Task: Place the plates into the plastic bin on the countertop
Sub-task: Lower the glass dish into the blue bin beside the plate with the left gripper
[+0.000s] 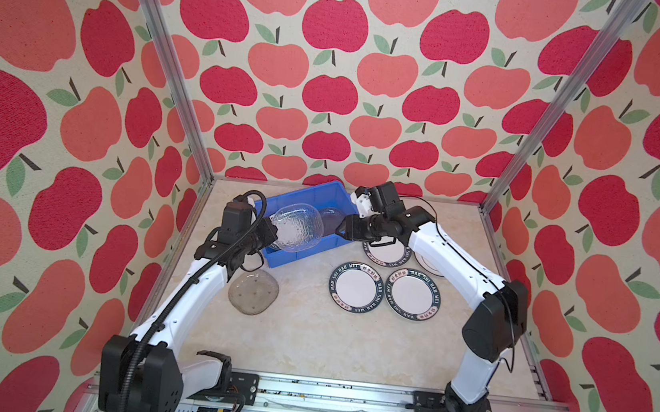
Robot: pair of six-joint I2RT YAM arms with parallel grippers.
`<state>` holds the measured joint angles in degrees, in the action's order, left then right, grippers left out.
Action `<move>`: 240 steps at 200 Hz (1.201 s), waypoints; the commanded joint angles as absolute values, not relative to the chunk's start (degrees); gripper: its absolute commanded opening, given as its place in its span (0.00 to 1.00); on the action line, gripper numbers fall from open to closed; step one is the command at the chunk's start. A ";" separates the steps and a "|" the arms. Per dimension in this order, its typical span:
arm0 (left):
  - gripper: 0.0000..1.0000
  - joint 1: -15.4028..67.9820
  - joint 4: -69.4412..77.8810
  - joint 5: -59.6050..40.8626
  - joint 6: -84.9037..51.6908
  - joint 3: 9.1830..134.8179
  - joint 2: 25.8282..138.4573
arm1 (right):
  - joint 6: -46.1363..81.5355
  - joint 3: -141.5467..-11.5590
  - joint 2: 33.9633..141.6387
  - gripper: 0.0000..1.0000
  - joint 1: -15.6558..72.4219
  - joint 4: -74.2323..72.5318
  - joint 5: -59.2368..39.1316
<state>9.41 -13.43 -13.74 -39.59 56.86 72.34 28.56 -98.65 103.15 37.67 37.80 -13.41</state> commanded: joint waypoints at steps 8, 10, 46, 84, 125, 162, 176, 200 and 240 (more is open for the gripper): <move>0.00 11.43 -8.15 -10.81 -39.74 65.06 82.23 | 28.56 -97.76 98.45 0.51 34.01 38.22 -11.90; 0.00 11.54 -8.06 -10.70 -39.84 65.62 83.09 | 28.56 -97.79 98.44 0.51 33.84 38.25 -11.98; 0.00 13.46 -6.22 -6.56 -43.59 74.23 96.77 | 28.68 -97.62 98.76 0.50 30.98 38.85 -12.54; 0.00 16.44 -6.94 -0.75 -47.56 82.88 108.42 | 28.87 -96.45 98.69 0.49 28.58 38.43 -14.26; 0.00 18.83 -8.73 3.13 -53.02 88.86 116.80 | 29.79 -94.94 98.11 0.49 26.57 37.06 -16.65; 0.00 20.63 -10.97 7.10 -57.83 90.42 120.48 | 29.79 -93.11 96.91 0.49 26.32 36.24 -17.20; 0.00 20.74 -10.62 7.40 -60.10 90.28 121.56 | 30.06 -92.31 96.21 0.49 26.01 35.77 -17.64; 0.00 21.68 -11.47 9.51 -61.26 91.03 122.77 | 29.74 -91.65 95.30 0.49 25.85 35.59 -17.75; 0.00 23.85 -12.32 13.47 -61.27 91.90 123.43 | 29.94 -91.32 94.75 0.49 25.49 34.80 -18.73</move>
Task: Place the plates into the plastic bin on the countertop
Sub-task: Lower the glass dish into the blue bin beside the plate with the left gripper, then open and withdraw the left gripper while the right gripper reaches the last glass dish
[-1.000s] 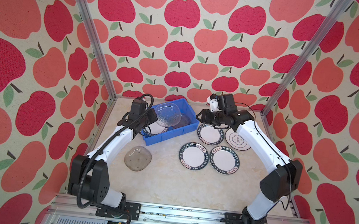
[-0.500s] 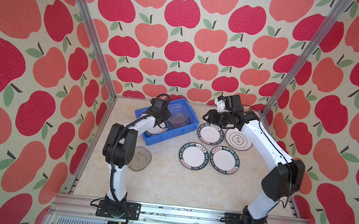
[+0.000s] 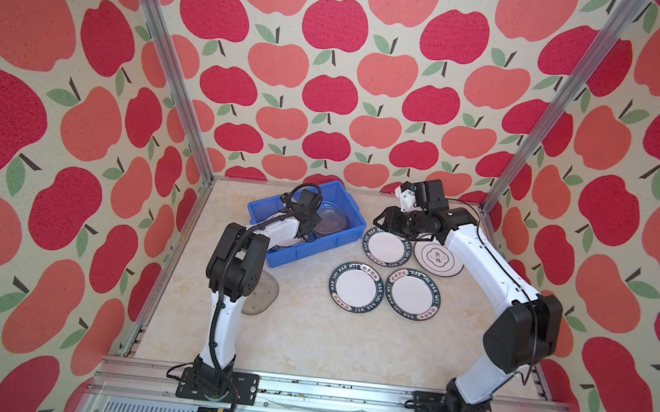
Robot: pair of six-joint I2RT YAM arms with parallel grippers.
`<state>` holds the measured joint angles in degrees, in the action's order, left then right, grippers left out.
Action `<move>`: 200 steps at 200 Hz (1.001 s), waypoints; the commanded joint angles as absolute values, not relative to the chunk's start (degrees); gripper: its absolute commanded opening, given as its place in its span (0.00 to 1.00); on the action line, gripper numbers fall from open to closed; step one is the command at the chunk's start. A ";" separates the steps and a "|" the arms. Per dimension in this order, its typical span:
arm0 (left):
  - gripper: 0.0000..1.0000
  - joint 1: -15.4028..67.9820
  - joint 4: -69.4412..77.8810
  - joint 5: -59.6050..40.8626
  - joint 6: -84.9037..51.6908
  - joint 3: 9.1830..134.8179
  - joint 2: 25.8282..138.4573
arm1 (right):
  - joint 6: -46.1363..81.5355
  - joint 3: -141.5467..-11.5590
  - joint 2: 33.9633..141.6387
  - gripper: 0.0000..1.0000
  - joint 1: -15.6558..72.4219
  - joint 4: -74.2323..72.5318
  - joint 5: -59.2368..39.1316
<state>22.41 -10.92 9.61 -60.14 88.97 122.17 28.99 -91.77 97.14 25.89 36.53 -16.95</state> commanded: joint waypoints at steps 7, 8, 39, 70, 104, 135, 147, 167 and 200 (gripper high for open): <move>0.00 24.06 -12.48 13.01 -61.27 92.38 123.95 | 29.88 -91.31 94.75 0.49 25.48 34.80 -18.97; 0.00 24.07 -12.48 12.92 -61.31 92.46 124.02 | 29.88 -91.32 94.75 0.49 25.48 34.72 -18.93; 0.28 24.58 -11.70 10.82 -61.32 92.74 124.94 | 30.15 -90.40 94.64 0.49 25.49 33.92 -19.43; 0.35 24.69 -11.02 11.25 -61.08 91.19 123.48 | 30.32 -90.66 95.09 0.49 25.44 33.75 -20.08; 0.45 24.36 -10.36 11.13 -59.27 89.27 121.02 | 30.65 -90.70 95.29 0.49 25.52 33.48 -20.48; 0.71 23.79 -9.73 10.61 -57.80 86.39 117.42 | 30.50 -90.37 95.36 0.49 25.63 33.44 -20.24; 0.75 23.27 -8.98 9.84 -57.59 85.10 116.06 | 30.56 -90.35 95.59 0.49 25.66 33.35 -20.32; 0.76 22.26 -7.31 7.86 -55.82 84.01 113.84 | 30.57 -90.49 96.05 0.49 25.74 32.96 -20.90; 0.99 22.41 -7.08 7.50 -47.08 86.08 110.76 | 29.91 -91.69 97.30 0.48 26.70 33.19 -21.96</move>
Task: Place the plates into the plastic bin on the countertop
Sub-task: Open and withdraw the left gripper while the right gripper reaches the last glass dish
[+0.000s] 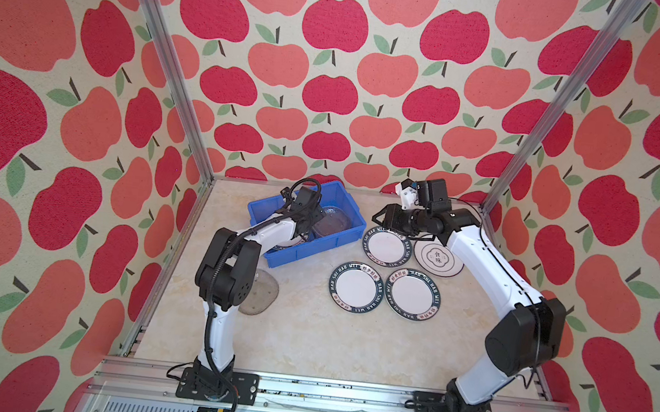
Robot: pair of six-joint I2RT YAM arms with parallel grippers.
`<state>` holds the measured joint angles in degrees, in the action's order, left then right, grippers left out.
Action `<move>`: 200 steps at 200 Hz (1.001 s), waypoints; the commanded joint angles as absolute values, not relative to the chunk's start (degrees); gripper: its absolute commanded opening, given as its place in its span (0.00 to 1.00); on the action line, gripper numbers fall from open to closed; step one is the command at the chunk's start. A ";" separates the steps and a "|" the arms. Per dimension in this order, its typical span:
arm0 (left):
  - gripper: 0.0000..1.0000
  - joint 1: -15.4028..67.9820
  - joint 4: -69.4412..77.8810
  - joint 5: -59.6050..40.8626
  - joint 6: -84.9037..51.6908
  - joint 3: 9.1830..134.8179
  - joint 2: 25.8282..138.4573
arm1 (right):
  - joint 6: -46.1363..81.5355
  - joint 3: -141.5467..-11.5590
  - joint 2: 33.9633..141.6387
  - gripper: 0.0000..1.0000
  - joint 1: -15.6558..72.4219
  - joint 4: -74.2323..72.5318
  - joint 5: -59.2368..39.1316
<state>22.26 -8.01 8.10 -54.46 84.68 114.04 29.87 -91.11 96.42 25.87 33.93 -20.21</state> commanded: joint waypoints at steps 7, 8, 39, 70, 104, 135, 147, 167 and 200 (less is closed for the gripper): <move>0.99 22.28 -7.62 6.73 -45.88 86.71 110.21 | 29.44 -91.92 97.39 0.48 27.04 33.44 -21.98; 0.99 22.26 -7.72 6.62 -45.75 86.77 110.12 | 29.35 -91.97 97.39 0.48 27.14 33.46 -22.02; 0.99 21.71 -8.89 -0.28 -43.38 84.41 104.14 | 25.21 -92.36 96.32 0.46 31.49 34.21 -22.28; 0.99 22.73 -12.28 -6.16 -41.32 74.58 90.71 | 23.77 -85.74 92.43 0.57 39.76 29.52 -21.76; 0.99 25.82 -19.67 -3.33 -41.35 61.84 71.32 | 25.75 -80.11 91.57 0.47 47.96 27.31 -20.63; 0.99 28.59 -27.64 2.97 -45.64 50.87 51.52 | 26.74 -77.92 93.26 0.39 54.70 25.54 -19.70; 0.96 29.22 -31.16 4.28 -47.28 47.63 45.30 | 27.65 -76.94 94.62 0.35 56.78 23.46 -19.29; 0.96 30.70 -36.33 6.43 -50.17 43.05 35.77 | 28.95 -76.61 97.90 0.29 59.32 20.29 -19.17; 0.95 33.63 -40.69 8.61 -54.98 35.87 22.31 | 30.12 -78.86 105.32 0.44 61.87 17.01 -18.46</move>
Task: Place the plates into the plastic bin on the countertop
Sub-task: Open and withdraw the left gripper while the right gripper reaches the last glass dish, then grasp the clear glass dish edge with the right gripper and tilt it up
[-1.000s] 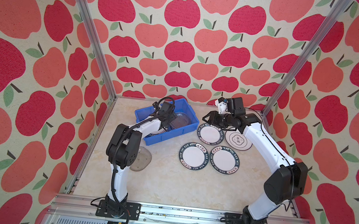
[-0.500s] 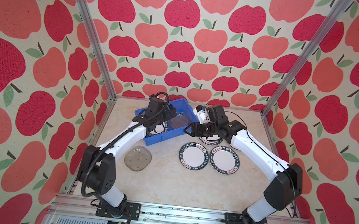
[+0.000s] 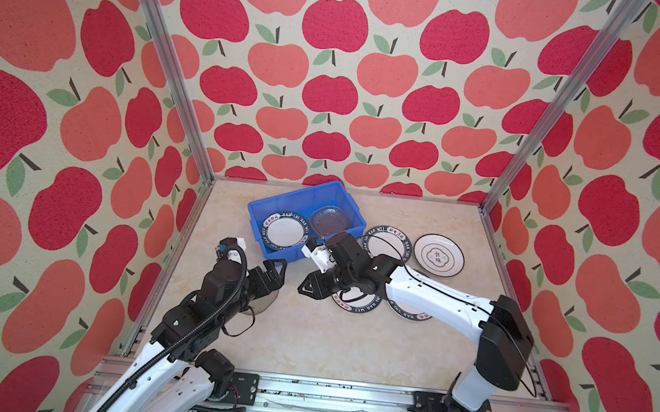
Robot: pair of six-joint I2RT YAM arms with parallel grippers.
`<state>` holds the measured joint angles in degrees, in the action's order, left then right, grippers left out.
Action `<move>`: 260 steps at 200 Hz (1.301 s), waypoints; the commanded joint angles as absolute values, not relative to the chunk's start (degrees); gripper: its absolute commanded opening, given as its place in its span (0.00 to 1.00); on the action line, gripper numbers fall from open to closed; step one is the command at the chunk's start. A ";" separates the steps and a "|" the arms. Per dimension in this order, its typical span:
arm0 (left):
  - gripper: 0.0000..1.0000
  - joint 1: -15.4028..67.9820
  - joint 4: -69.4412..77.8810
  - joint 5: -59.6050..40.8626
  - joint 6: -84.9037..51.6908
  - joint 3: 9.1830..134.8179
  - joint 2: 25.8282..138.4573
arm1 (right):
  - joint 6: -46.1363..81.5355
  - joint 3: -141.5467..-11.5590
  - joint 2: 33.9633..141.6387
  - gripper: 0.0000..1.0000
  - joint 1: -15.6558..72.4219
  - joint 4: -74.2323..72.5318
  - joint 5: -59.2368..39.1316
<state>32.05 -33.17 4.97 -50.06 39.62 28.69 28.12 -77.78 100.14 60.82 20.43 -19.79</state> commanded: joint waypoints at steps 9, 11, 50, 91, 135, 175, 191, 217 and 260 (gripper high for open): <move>0.95 34.10 -41.87 9.08 -55.85 34.64 19.69 | 30.59 -79.19 107.04 0.48 62.35 15.58 -18.13; 0.95 34.15 -42.09 9.10 -56.00 34.39 19.21 | 30.74 -79.19 107.40 0.49 62.39 15.21 -18.00; 0.95 34.85 -44.83 11.16 -55.04 31.76 12.77 | 32.96 -81.27 114.87 0.47 62.69 10.94 -17.21; 0.94 34.89 -43.91 12.26 -54.79 29.65 11.12 | 36.22 -82.70 120.60 0.42 62.43 4.18 -19.11; 0.94 34.88 -44.52 12.34 -54.65 29.29 9.85 | 39.64 -86.41 125.72 0.45 61.62 1.70 -20.30; 0.94 34.84 -47.39 13.40 -54.68 29.87 7.81 | 41.48 -88.68 128.51 0.43 60.99 0.96 -19.64; 0.94 34.87 -48.42 13.79 -54.76 30.04 7.09 | 41.97 -90.33 130.09 0.43 60.82 1.70 -19.75; 0.94 34.89 -49.25 14.23 -54.67 30.15 6.48 | 42.45 -91.80 131.56 0.39 60.90 1.41 -20.08; 0.94 34.85 -49.76 14.50 -54.42 30.37 6.45 | 42.75 -92.81 132.63 0.31 60.89 1.76 -18.90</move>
<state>34.63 -47.86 13.19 -54.59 29.50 7.11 41.95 -91.02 130.65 61.01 1.32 -19.57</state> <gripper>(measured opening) 0.936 0.335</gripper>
